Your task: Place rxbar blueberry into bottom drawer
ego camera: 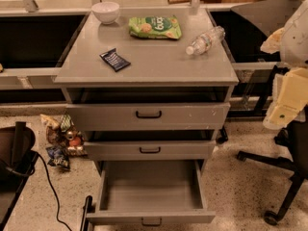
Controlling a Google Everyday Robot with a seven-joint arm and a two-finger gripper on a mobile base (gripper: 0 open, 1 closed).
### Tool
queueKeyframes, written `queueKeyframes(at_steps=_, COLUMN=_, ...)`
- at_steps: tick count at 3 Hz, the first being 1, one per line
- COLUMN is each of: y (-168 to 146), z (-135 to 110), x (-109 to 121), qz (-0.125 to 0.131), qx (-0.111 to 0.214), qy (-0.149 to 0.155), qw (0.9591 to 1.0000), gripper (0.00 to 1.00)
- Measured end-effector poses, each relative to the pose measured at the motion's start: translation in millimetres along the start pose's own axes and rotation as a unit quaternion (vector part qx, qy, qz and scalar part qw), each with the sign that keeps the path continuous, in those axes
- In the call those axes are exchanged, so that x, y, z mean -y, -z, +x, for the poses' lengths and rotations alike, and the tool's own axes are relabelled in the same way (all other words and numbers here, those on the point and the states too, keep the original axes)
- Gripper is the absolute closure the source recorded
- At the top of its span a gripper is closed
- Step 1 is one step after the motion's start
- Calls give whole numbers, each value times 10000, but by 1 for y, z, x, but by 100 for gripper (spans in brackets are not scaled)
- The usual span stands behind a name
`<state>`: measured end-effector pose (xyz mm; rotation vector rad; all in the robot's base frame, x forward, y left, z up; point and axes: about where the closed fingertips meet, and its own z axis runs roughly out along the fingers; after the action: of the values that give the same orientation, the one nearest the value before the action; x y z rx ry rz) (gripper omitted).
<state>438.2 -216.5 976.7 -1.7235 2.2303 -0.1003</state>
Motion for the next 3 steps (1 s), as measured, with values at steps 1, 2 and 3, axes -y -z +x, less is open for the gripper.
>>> queueKeyframes(at_steps=1, y=0, z=0, x=0, qz=1, qx=3, qy=0, qw=10000, gripper=0)
queueKeyframes(at_steps=2, y=-10, z=-20, x=28, qz=205, qx=527, qy=35, qw=9984, gripper=0)
queueKeyframes(at_steps=3, y=-29, z=-56, x=74, qz=437, qx=1556, qy=-22, qw=9869, gripper=0)
